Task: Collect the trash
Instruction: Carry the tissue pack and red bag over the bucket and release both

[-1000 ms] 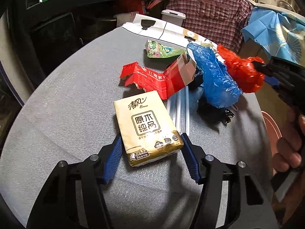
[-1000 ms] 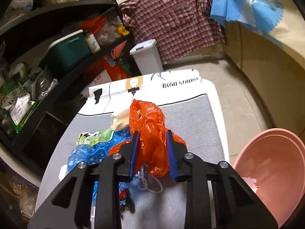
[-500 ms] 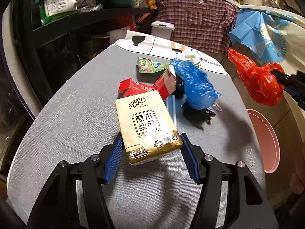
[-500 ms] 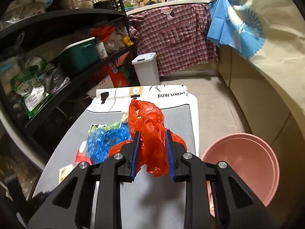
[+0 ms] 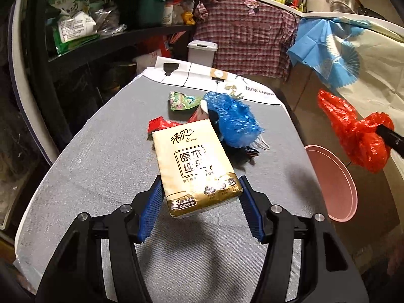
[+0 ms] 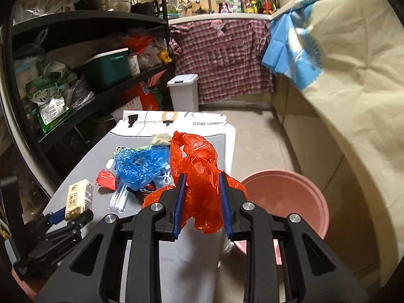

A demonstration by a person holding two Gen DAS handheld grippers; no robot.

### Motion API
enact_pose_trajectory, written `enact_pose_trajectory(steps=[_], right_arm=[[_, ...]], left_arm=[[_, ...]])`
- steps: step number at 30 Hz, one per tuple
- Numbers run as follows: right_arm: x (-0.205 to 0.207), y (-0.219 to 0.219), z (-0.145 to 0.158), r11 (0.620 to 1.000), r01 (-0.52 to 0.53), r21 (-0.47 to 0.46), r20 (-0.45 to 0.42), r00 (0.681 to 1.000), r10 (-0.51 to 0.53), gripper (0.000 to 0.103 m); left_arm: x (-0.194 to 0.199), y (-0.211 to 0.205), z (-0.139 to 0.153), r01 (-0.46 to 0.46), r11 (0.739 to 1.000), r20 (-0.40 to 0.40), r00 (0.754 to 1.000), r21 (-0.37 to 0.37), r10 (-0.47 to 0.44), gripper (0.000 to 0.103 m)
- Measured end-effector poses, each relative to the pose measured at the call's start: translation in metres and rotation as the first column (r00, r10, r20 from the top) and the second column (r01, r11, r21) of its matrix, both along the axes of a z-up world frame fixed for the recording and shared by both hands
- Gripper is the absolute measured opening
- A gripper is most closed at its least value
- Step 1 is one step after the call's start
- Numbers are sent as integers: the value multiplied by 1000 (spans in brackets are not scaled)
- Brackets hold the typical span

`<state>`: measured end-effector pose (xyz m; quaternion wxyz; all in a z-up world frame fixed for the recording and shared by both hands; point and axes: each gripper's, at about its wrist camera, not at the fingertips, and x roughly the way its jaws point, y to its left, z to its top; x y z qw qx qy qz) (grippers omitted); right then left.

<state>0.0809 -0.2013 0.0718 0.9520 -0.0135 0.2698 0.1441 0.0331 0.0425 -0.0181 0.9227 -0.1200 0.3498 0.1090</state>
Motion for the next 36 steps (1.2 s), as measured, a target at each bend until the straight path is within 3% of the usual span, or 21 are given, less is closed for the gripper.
enact_pose_trajectory(steps=[9,14,18,27,36], right_arm=[[-8,-43,27,996,80,-43,84,994,-76,26],[-7,-63,18,992,125,-8,70,990,-124,26],[-5,-68,7,987,152,-45,68,986,-149,26],[5,-98,-2,972,232,-25,59,971,-230,26],[28,-123,-9,955,297,12,30,954,-297,26]], left_arm=[[-12,-17,10,33,999,27,999,21,-33,58],[-15,-28,12,52,998,36,998,37,-54,58],[-15,-35,12,63,997,43,997,52,-66,58],[-8,-56,13,102,991,77,991,86,-108,58],[12,-81,21,196,974,114,971,113,-208,58]])
